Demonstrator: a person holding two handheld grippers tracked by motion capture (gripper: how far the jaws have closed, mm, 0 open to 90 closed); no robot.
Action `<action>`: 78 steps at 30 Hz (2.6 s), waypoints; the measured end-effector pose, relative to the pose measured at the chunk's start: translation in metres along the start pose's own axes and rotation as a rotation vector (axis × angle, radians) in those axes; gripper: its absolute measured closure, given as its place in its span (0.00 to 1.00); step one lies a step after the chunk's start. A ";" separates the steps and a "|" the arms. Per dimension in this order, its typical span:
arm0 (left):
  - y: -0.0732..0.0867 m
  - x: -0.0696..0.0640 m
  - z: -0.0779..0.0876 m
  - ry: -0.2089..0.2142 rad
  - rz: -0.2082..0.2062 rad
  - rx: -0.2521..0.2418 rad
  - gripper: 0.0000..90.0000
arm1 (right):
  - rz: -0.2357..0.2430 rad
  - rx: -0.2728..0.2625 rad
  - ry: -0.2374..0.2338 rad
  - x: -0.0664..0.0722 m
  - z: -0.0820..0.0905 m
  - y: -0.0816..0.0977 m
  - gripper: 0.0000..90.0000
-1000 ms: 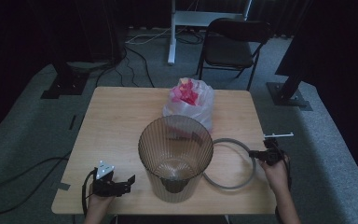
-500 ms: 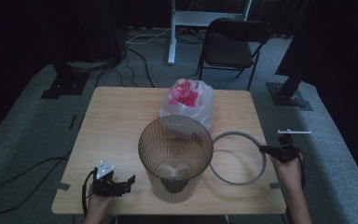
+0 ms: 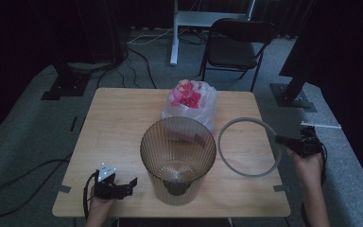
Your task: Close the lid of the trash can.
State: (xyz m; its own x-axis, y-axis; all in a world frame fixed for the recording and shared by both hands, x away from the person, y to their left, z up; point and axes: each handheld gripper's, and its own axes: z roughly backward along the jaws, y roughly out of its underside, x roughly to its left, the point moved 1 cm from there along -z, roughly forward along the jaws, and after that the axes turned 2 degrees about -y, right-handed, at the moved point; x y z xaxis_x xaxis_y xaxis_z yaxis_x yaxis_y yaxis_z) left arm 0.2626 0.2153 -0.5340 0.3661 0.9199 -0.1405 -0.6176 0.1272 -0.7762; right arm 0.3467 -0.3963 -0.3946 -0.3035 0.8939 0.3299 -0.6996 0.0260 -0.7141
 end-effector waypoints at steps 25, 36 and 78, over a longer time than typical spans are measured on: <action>0.000 0.000 -0.001 0.000 -0.003 0.006 0.00 | 0.169 -0.197 -0.124 0.091 0.037 -0.116 0.93; 0.000 0.001 0.000 0.002 -0.001 0.003 0.00 | 0.319 -0.118 -0.241 0.170 0.007 -0.134 0.93; 0.000 0.001 -0.001 0.006 -0.004 0.012 0.00 | 0.408 0.200 -0.437 0.232 -0.063 -0.086 0.93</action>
State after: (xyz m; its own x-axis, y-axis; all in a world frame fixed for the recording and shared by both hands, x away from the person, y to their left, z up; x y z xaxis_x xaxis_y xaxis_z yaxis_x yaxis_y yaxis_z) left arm 0.2632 0.2160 -0.5345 0.3730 0.9171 -0.1408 -0.6243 0.1358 -0.7693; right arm 0.3768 -0.1632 -0.2956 -0.7785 0.5473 0.3072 -0.5661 -0.4010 -0.7202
